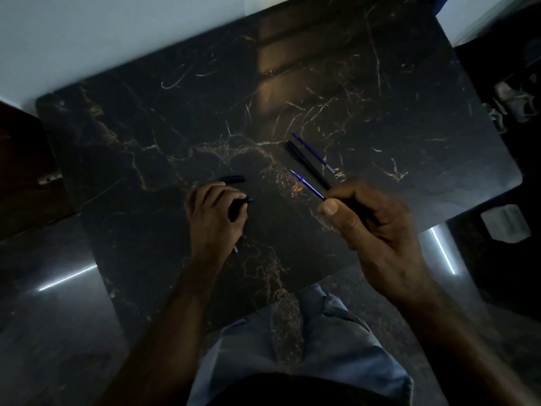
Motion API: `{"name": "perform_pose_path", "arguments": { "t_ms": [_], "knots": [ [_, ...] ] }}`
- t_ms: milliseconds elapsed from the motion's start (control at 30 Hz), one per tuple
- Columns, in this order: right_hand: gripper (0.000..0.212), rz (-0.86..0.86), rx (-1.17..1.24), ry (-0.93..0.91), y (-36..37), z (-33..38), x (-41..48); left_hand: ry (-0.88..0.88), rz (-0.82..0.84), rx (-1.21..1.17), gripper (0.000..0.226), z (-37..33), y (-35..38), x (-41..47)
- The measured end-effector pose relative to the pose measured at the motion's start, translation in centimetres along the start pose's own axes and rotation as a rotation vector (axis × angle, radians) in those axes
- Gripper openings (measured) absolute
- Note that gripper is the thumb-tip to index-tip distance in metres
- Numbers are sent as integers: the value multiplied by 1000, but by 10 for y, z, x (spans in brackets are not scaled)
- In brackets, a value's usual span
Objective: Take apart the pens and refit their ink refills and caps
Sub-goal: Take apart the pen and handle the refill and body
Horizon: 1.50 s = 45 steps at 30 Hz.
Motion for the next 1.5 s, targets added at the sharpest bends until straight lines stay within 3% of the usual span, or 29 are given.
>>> {"name": "perform_pose_path", "arguments": {
  "t_ms": [133,233,333,433,600,700,767,800,867,933,1033,1167,1433,1500],
  "knots": [
    [18,0,8,6,0,0,0,-45,-88,-118,27,-20,-25,1],
    [18,0,16,12,2,0,0,-28,-187,-489,17,-58,-63,4],
    [18,5,56,26,8,-1,2,-106,0,-881,13,-107,-89,8],
    [16,28,68,-16,16,9,5,-144,144,-1121,11,-138,-100,15],
    [18,22,66,-54,18,15,8,-87,31,-1146,11,-143,-118,29],
    [19,0,74,-58,12,14,6,-164,-244,-1355,12,-111,-150,42],
    [20,-17,92,-31,8,9,3,-200,-326,-1474,14,-74,-172,50],
    [20,-29,109,-14,6,7,1,-199,-308,-1434,21,-59,-177,51],
    [18,-58,149,18,2,1,-2,-182,-216,-1147,14,-36,-168,44],
    [17,-73,166,35,0,0,-2,-192,-18,-811,16,-20,-133,33],
    [19,-62,161,30,1,0,0,-237,252,-612,23,1,-83,30],
    [18,-64,157,22,3,1,1,-139,367,-464,16,10,-58,48],
    [17,-79,161,34,3,-3,-7,-128,502,-476,12,15,-36,21],
    [20,-79,166,43,2,-2,-6,-77,465,-349,13,22,-29,10]
  ]
}}
Point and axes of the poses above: each hand's wrist, its own x-axis towards the middle knuckle, its own y-axis out of the palm, z = x × y, the point moved 5 cm from there along x, towards the middle knuckle, and after that the axes turned 12 degrees about -x, right-handed, at the moved point
